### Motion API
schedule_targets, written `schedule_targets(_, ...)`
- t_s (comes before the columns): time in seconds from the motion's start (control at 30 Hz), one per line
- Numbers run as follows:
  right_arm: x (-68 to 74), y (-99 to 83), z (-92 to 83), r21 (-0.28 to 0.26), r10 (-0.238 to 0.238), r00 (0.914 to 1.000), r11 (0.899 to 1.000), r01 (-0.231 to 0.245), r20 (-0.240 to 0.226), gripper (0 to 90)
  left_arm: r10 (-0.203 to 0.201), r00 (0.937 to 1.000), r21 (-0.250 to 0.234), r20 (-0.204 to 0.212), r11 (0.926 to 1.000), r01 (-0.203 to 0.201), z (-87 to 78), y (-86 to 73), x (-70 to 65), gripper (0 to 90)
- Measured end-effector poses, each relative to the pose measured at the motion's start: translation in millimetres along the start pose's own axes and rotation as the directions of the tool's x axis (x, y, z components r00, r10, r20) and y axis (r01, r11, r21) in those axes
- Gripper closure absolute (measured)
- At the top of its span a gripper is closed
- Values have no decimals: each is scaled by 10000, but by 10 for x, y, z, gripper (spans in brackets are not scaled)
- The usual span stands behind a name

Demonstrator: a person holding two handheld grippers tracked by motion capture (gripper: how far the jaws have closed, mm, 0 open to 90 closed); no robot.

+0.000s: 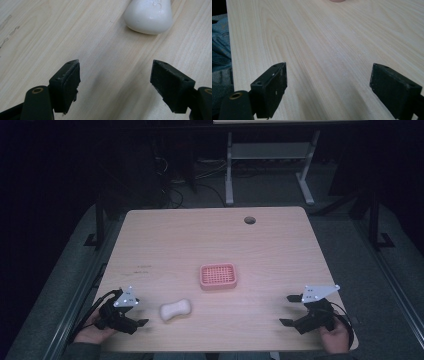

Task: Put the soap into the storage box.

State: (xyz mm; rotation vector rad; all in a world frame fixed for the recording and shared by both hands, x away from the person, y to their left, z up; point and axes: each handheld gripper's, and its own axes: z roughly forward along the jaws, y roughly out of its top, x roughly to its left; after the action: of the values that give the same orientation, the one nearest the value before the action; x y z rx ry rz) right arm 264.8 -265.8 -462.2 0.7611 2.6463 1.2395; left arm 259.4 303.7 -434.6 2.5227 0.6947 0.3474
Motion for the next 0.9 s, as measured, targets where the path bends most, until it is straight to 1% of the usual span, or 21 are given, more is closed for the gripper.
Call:
schedule_targets(0.07,1,-2,2,10,-2,10000,10000,2,-11,141,1,10000,13,6,10000,-1,-1,1,-3,235)
schedule_targets(0.1,-1,-6,4,32,22,10000,10000,-22,-29,141,78,10000,-5,-2,10000,-78,-8,8,-4,236)
schedule_targets(0.5,-3,-3,2,83,27,10000,10000,-27,-25,141,106,9999,-12,62,9999,-106,-11,30,-23,236)
schedule_targets(0.67,-4,-1,3,80,8,10000,10000,-7,-25,141,246,9996,-81,123,9997,-245,3,70,-52,236)
schedule_targets(0.77,-4,0,5,83,1,10000,10000,0,-32,140,393,9991,-11,179,9992,-393,10,93,-65,236)
schedule_targets(0.9,-7,0,8,97,-17,10000,10000,18,-49,140,406,9989,-56,214,9992,-405,15,114,-83,236)
